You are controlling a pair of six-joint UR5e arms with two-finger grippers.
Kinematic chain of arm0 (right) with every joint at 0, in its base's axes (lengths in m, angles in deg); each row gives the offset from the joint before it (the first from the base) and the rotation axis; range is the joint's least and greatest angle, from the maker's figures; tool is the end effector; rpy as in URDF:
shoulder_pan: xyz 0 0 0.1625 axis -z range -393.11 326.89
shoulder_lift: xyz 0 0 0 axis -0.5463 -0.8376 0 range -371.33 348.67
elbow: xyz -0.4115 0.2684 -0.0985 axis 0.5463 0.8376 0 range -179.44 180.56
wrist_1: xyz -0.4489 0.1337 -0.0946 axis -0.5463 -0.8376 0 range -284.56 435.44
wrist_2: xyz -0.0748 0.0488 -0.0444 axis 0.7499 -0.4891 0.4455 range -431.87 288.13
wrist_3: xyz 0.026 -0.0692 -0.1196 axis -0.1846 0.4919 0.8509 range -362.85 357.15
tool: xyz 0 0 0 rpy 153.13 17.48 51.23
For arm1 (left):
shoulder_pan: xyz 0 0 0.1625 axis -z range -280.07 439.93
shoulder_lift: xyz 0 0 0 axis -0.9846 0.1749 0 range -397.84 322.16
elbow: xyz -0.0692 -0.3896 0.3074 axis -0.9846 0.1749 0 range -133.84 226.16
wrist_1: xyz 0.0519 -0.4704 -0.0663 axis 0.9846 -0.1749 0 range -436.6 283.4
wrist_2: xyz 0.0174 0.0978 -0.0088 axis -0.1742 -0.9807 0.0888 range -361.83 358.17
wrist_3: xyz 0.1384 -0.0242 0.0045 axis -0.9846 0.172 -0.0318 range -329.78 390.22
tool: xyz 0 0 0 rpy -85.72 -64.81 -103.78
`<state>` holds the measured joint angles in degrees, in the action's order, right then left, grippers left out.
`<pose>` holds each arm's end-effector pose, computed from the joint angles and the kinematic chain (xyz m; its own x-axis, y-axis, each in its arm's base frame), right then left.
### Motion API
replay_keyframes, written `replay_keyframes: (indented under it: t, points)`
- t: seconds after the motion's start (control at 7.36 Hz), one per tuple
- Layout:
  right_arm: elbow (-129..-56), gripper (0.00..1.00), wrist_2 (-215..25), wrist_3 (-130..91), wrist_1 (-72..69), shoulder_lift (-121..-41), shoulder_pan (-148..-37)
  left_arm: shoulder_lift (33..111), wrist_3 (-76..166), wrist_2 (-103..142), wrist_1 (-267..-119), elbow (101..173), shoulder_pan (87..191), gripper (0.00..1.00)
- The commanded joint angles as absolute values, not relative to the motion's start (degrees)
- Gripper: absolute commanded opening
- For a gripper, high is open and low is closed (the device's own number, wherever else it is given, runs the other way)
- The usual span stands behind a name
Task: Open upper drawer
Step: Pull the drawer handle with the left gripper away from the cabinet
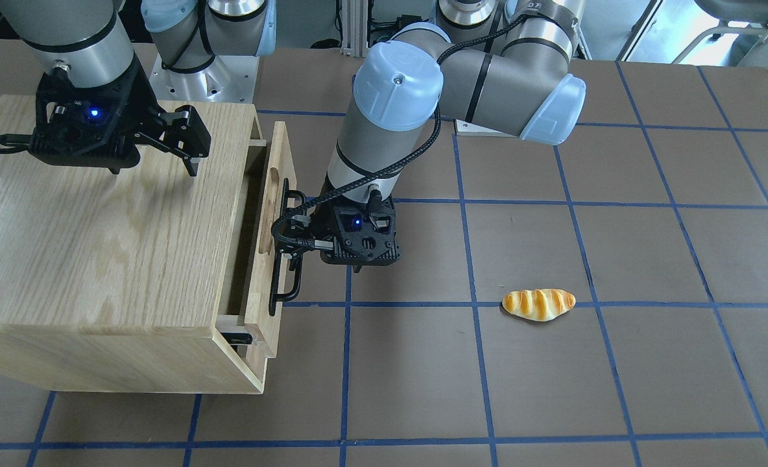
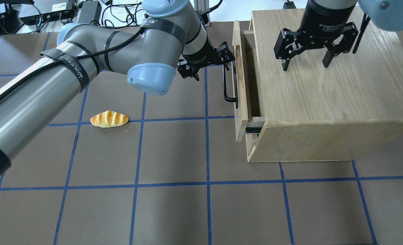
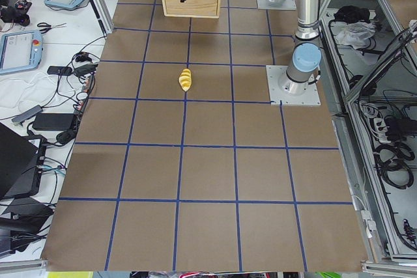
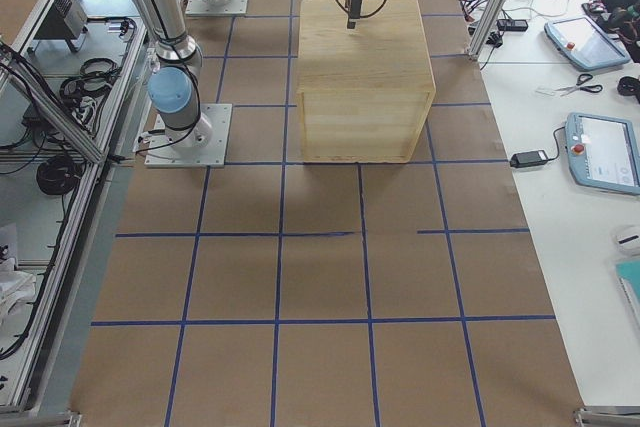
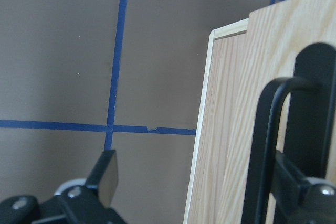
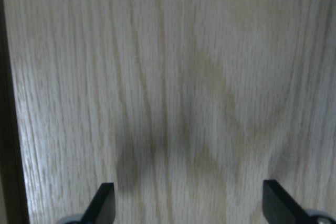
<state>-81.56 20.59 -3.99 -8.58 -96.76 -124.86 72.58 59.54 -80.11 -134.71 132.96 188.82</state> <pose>0.1452 -0.5870 0.5435 -0.9990 -0.0125 0.0438 -0.0105 0.9989 0.0458 -0.3943 -0.6518 0.3883 -0.9467 -0.1293 0.2952 -0.1723 0.9772 -0.1244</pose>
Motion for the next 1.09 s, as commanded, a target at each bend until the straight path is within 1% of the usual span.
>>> replay_keyframes:
  t: [0.0, 0.95]
  points:
    - [-81.5, 1.0, 20.6, -4.0, -8.6, -96.8, -124.9, 72.2, 58.6, -80.1, -135.0, 133.2, 187.3, 1.0]
    - [-81.5, 1.0, 20.6, -3.9, -8.6, -96.8, -124.9, 71.8, 56.1, -80.1, -137.5, 133.3, 185.4, 1.0]
